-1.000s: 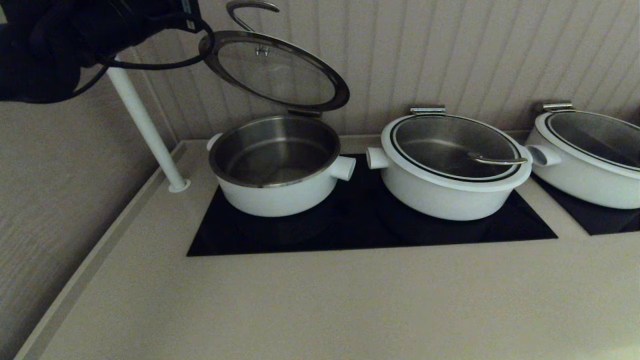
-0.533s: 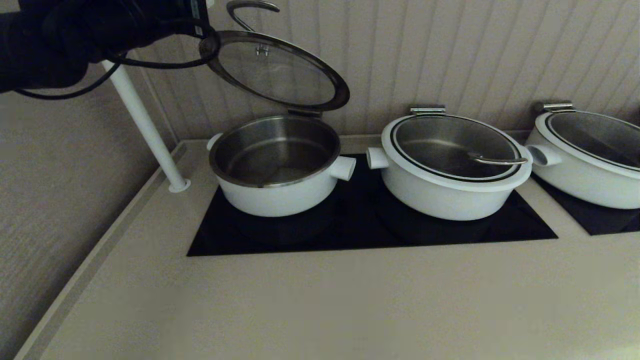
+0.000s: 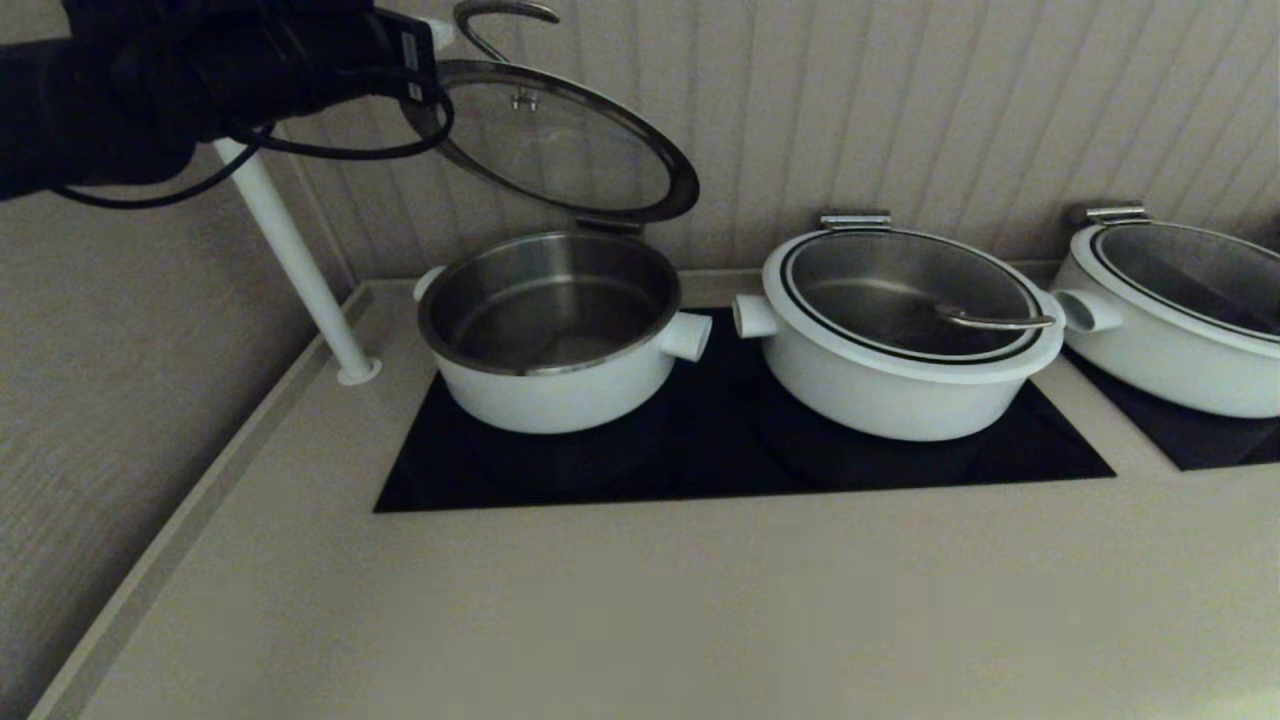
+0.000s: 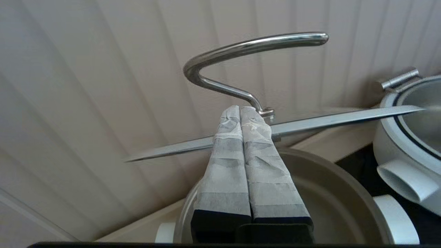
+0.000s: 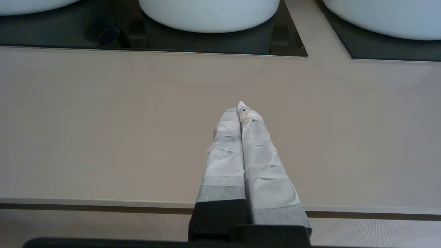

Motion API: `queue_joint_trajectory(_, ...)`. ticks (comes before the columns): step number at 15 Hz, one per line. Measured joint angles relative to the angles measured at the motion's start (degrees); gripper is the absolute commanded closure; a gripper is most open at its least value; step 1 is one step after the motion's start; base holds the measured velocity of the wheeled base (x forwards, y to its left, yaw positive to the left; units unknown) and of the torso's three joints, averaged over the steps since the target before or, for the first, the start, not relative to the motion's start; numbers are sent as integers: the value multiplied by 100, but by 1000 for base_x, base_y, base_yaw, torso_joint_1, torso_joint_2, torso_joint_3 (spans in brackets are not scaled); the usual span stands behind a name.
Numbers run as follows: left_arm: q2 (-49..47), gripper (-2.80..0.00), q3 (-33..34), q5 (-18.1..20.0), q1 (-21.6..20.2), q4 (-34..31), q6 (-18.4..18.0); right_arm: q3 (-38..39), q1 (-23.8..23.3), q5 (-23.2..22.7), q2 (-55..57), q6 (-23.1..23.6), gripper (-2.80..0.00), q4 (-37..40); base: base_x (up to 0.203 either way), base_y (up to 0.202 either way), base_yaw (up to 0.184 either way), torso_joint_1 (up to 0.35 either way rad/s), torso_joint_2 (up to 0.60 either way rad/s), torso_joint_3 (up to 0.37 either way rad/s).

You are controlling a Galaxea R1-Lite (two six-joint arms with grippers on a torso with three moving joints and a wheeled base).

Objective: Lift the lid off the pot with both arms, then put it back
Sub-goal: Close the pot lid

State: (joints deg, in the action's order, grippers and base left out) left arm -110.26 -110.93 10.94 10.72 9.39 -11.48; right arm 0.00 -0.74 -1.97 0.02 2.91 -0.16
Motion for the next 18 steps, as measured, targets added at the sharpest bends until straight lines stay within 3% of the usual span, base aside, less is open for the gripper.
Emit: queue_joint_trajectory(18, -29, 0, 131, 131, 2, -160, -75, 0, 0, -2, 0, 0, 0, 2, 0, 0, 0, 0, 0, 0)
